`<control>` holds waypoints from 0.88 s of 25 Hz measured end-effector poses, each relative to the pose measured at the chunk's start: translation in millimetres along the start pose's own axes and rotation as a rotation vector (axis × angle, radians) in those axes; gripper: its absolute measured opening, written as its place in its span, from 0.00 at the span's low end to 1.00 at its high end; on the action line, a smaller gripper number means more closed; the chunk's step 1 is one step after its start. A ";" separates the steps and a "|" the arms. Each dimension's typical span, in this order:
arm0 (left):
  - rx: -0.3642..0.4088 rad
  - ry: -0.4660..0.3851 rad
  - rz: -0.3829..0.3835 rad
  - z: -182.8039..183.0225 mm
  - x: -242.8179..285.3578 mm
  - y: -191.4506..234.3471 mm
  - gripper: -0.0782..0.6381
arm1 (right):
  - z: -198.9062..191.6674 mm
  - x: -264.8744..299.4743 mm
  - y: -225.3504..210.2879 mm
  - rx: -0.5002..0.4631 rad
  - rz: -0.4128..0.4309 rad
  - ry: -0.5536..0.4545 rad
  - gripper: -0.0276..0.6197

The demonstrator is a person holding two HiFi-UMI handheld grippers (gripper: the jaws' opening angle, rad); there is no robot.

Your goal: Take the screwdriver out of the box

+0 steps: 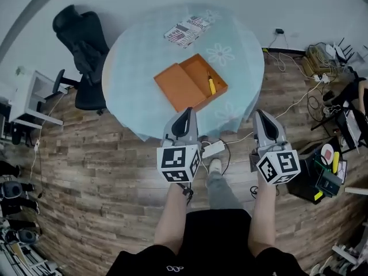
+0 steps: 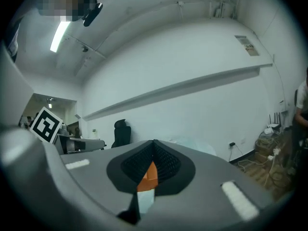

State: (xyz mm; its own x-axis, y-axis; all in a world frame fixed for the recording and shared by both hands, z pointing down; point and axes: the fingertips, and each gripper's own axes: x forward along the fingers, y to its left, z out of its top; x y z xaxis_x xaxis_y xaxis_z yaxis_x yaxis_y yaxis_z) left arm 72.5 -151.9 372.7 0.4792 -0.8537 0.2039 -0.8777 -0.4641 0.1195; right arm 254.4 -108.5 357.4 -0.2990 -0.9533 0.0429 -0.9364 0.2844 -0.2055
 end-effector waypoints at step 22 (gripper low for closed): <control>-0.055 0.094 0.065 1.7 122.3 92.0 0.11 | -41.0 192.8 -4.6 0.000 0.183 0.230 0.06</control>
State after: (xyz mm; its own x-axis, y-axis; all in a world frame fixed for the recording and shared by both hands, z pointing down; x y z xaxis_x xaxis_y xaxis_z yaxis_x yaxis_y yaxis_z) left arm 50.3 -299.4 407.0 0.4224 -0.8543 0.3028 -0.9063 -0.3929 0.1557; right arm 193.4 -289.5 406.7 -0.4965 -0.8382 0.2258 -0.8632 0.4492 -0.2304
